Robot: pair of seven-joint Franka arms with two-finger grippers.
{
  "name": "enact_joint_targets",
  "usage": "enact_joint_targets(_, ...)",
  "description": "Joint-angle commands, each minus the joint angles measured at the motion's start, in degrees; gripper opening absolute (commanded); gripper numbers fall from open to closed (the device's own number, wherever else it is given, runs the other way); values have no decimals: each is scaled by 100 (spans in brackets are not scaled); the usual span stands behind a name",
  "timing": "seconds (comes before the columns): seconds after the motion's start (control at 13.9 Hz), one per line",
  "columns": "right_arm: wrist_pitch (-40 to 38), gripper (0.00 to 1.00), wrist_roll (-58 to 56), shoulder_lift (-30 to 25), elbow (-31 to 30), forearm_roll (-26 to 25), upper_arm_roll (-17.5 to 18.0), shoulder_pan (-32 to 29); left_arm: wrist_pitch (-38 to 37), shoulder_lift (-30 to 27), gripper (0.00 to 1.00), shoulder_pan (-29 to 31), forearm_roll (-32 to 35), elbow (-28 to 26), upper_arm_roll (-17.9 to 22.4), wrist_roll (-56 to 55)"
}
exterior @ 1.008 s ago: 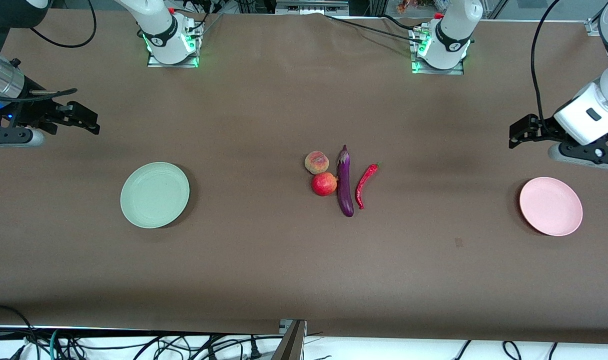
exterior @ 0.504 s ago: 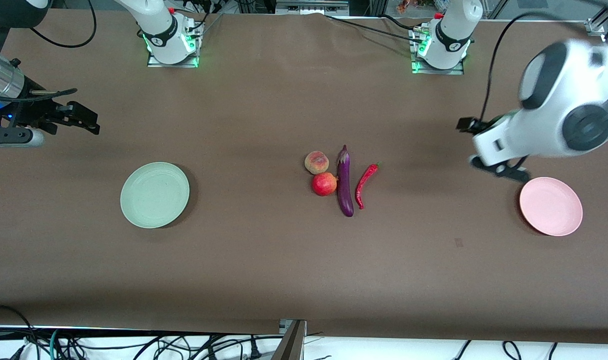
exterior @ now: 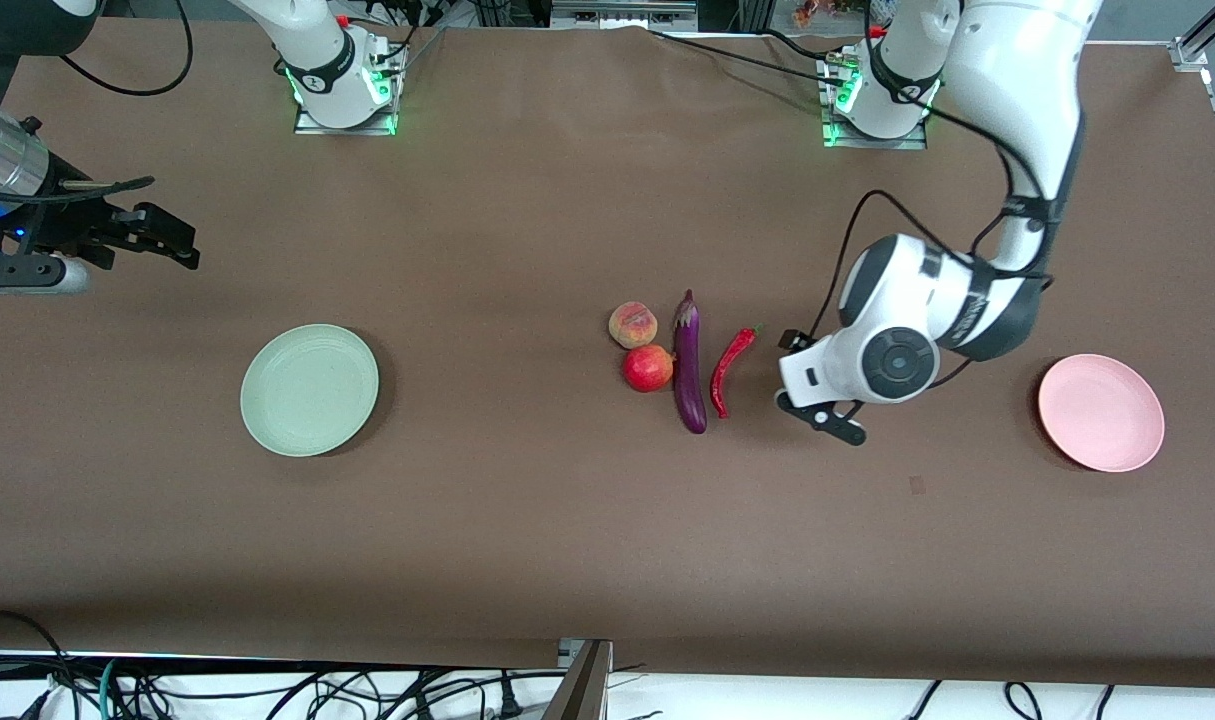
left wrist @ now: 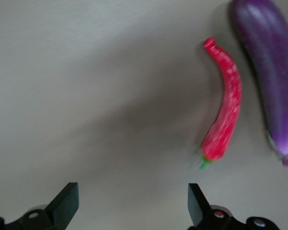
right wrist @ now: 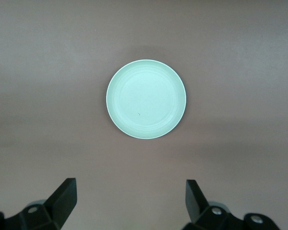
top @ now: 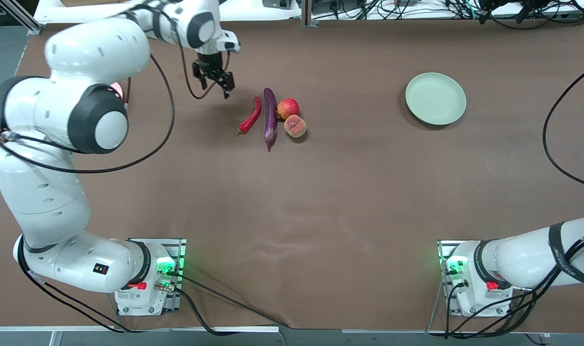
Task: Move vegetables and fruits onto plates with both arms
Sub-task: 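Reach the left gripper down to the red chili and grasp it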
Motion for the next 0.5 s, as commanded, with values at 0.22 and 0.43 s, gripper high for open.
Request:
enact_joint_targets(0.22,-20,100,33,22,96,-66,48,19,399,75,100,-893,157,-244,73,-749)
enact_joint_targets(0.43,42,100,33,22,96,-49,48,19,1251,250,100,-1070,629,-577,73,-802)
